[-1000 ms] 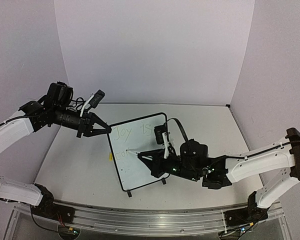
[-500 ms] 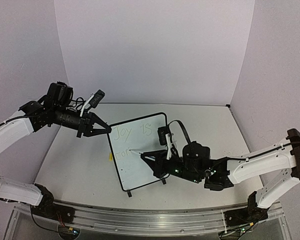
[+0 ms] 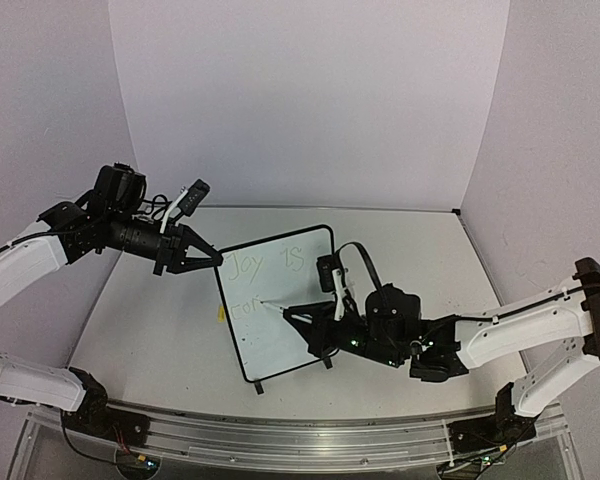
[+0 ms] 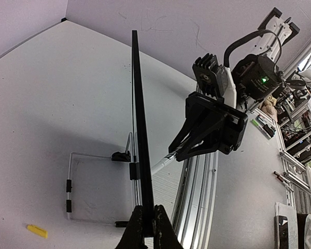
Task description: Write a sentence on the whiteboard
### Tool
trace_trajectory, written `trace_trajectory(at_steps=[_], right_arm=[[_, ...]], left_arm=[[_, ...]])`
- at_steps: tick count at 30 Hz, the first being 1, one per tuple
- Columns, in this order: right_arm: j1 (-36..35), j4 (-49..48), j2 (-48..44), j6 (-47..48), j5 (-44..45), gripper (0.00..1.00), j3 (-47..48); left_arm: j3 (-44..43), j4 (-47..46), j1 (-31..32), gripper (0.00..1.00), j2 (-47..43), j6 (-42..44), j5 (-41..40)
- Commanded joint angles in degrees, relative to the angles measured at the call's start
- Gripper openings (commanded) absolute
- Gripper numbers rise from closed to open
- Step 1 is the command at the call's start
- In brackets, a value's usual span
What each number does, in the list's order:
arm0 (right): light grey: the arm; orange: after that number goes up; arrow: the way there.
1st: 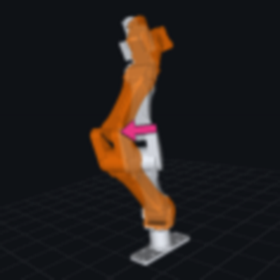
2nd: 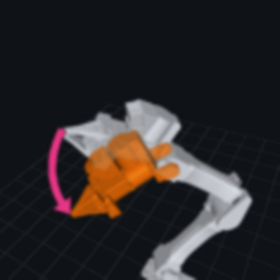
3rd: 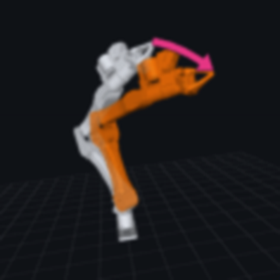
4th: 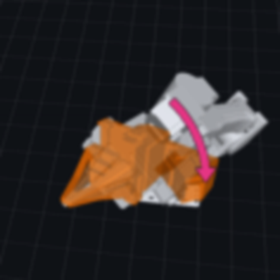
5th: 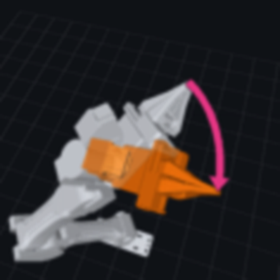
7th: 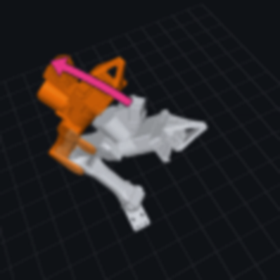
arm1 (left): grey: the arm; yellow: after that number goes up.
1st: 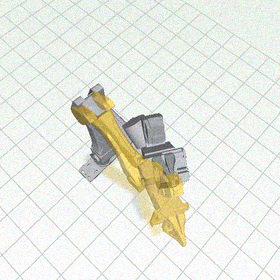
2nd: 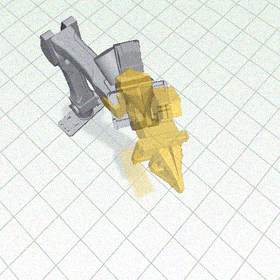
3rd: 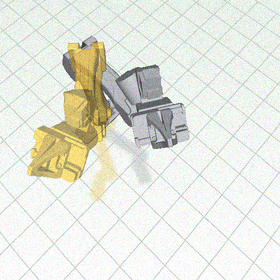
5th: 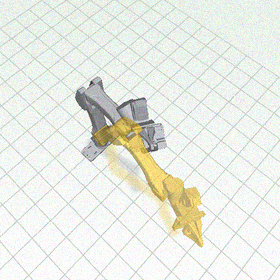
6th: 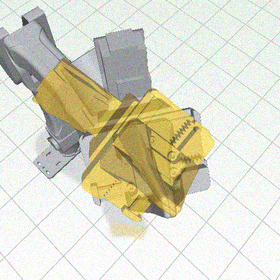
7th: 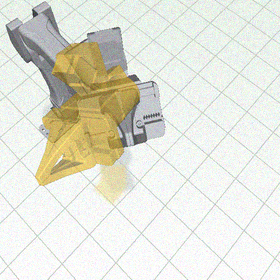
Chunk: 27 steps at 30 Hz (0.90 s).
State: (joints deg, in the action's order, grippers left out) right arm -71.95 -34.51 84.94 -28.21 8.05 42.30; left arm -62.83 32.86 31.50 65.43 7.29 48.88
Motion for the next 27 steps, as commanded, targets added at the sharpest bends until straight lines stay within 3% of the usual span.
trace_trajectory(at_steps=[1, 17, 27], right_arm=[[0.14, 1.72, 1.02, -1.81, 1.21, 0.00, 0.24], [0.13, 1.93, 1.45, -3.18, 0.56, 0.00, -0.34], [-0.63, 2.10, -2.01, 1.42, -1.60, 0.00, 0.68]], left_arm=[[0.59, 0.19, 0.36, 0.00, 0.02, 0.05, 1.35], [0.52, 0.34, 0.32, 0.00, -0.21, 0.04, 1.28], [0.55, 0.43, 0.34, 0.00, -0.29, 0.01, 1.01]])
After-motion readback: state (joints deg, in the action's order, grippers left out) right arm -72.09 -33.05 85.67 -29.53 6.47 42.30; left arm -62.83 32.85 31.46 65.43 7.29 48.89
